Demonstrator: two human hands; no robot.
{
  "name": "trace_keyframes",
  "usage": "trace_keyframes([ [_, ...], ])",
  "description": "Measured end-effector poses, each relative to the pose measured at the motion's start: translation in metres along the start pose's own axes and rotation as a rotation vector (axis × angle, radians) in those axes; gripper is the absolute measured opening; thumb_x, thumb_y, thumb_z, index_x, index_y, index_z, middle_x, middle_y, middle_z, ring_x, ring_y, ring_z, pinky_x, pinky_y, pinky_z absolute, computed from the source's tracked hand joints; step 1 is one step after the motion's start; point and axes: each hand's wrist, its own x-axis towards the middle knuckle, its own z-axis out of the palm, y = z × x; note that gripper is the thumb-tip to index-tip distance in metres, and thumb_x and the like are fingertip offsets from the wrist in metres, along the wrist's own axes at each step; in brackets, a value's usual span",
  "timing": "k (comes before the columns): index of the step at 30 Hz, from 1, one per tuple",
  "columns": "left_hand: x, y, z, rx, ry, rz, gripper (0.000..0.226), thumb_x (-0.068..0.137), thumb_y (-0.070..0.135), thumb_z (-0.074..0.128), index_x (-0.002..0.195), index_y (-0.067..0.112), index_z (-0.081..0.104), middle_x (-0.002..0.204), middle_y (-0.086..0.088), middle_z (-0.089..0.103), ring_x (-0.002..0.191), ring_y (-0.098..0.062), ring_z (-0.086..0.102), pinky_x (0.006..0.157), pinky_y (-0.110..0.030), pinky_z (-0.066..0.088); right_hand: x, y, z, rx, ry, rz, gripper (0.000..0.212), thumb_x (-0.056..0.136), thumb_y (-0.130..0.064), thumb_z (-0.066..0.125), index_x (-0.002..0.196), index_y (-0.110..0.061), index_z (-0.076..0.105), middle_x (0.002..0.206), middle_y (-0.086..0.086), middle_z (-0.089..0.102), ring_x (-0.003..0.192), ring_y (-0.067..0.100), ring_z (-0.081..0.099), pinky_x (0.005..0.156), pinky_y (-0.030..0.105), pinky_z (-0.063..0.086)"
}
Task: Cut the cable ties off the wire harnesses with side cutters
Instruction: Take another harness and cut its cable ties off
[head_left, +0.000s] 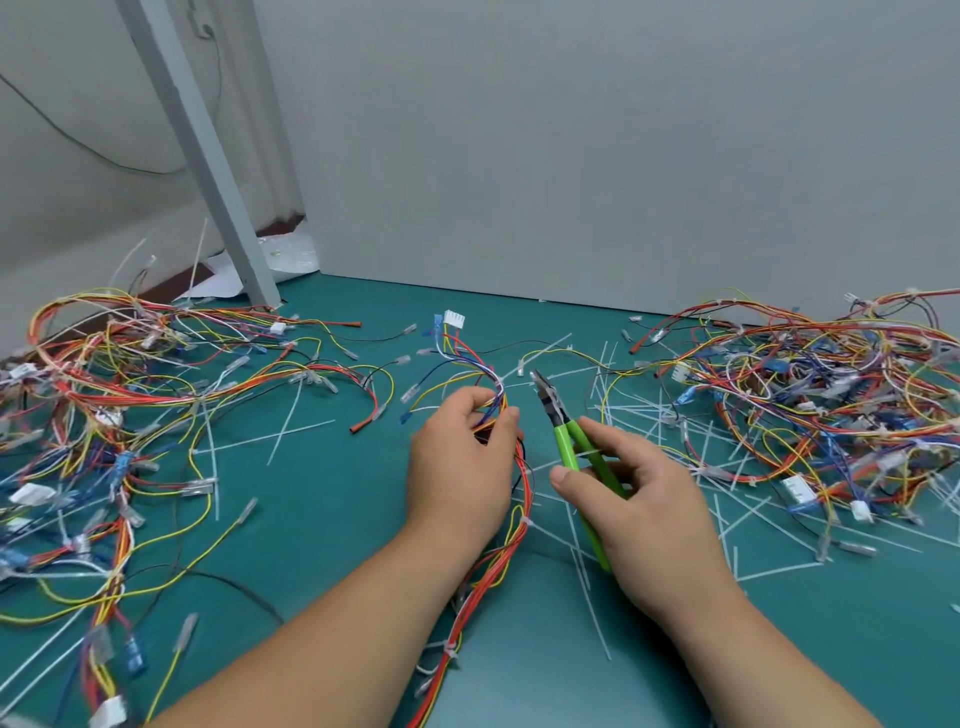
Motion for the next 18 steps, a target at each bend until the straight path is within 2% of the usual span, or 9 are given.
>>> trace_keyframes([
  [1,0.0,0.0,0.001,-0.012,-0.001,0.006,0.015,0.093,0.032,0.068,0.088,0.041,0.058,0.076,0.019,0.074,0.075,0.001,0.07,0.075,-0.028,0.055,0.0,0.001,0.0,-0.003,0.001,0.008,0.054,0.076,-0.028,0.09,0.126,-0.029,0.07,0.11,-0.009,0.073,0.089,-0.002,0.066,0.074,0.004,0.045],
  [3,0.003,0.002,0.005,-0.053,-0.008,0.019,0.012,0.093,0.031,0.069,0.091,0.039,0.059,0.078,0.015,0.075,0.075,-0.001,0.071,0.075,-0.029,0.056,-0.001,0.003,0.002,-0.013,0.005,0.007,0.062,0.072,-0.036,0.089,0.13,-0.025,0.069,0.109,-0.01,0.074,0.091,-0.001,0.068,0.076,0.005,0.046],
  [5,0.006,0.005,0.01,-0.104,-0.019,0.022,0.013,0.094,0.029,0.069,0.092,0.037,0.06,0.079,0.014,0.075,0.076,-0.002,0.071,0.075,-0.027,0.056,-0.001,0.002,0.002,-0.037,0.032,-0.019,0.066,0.067,-0.046,0.079,0.13,-0.028,0.069,0.11,-0.012,0.073,0.094,-0.003,0.068,0.079,0.004,0.045],
  [7,0.007,0.008,0.015,-0.14,-0.033,0.022,0.014,0.094,0.029,0.069,0.093,0.038,0.058,0.079,0.015,0.075,0.078,-0.002,0.071,0.076,-0.026,0.055,-0.001,0.001,0.001,-0.062,0.076,-0.041,0.063,0.067,-0.048,0.075,0.128,-0.031,0.07,0.11,-0.014,0.072,0.094,-0.005,0.066,0.079,0.004,0.045],
  [9,0.007,0.008,0.016,-0.154,-0.046,0.03,0.013,0.093,0.032,0.068,0.094,0.04,0.057,0.08,0.016,0.075,0.079,-0.002,0.071,0.076,-0.024,0.054,-0.001,0.001,0.0,-0.105,0.108,-0.042,0.063,0.067,-0.05,0.075,0.128,-0.032,0.069,0.108,-0.013,0.071,0.091,-0.003,0.066,0.081,0.01,0.048],
  [11,0.006,0.006,0.017,-0.155,-0.06,0.045,0.012,0.092,0.034,0.067,0.094,0.041,0.057,0.08,0.016,0.075,0.08,-0.002,0.071,0.075,-0.021,0.053,0.0,0.003,0.0,-0.132,0.124,-0.024,0.068,0.067,-0.051,0.076,0.131,-0.031,0.067,0.109,-0.014,0.069,0.091,-0.001,0.065,0.086,0.022,0.053],
  [13,0.006,0.006,0.016,-0.146,-0.085,0.059,0.011,0.091,0.035,0.066,0.093,0.042,0.057,0.079,0.015,0.075,0.079,-0.002,0.072,0.074,-0.02,0.053,0.0,0.004,0.0,-0.141,0.145,-0.024,0.069,0.068,-0.049,0.078,0.133,-0.029,0.066,0.111,-0.015,0.067,0.092,-0.001,0.064,0.087,0.026,0.054],
  [15,0.006,0.006,0.016,-0.141,-0.111,0.067,0.011,0.089,0.037,0.067,0.092,0.045,0.059,0.08,0.013,0.075,0.08,-0.005,0.072,0.077,-0.027,0.056,0.0,0.004,0.001,-0.166,0.151,-0.045,0.064,0.073,-0.044,0.083,0.132,-0.027,0.066,0.11,-0.015,0.065,0.092,0.0,0.063,0.085,0.023,0.053],
  [18,0.005,0.005,0.017,-0.12,-0.142,0.083,0.009,0.088,0.04,0.067,0.093,0.044,0.061,0.084,0.007,0.076,0.079,-0.007,0.072,0.079,-0.033,0.057,-0.001,0.007,0.0,-0.216,0.143,-0.074,0.062,0.075,-0.033,0.088,0.133,-0.024,0.067,0.109,-0.018,0.063,0.094,0.0,0.063,0.083,0.01,0.046],
])
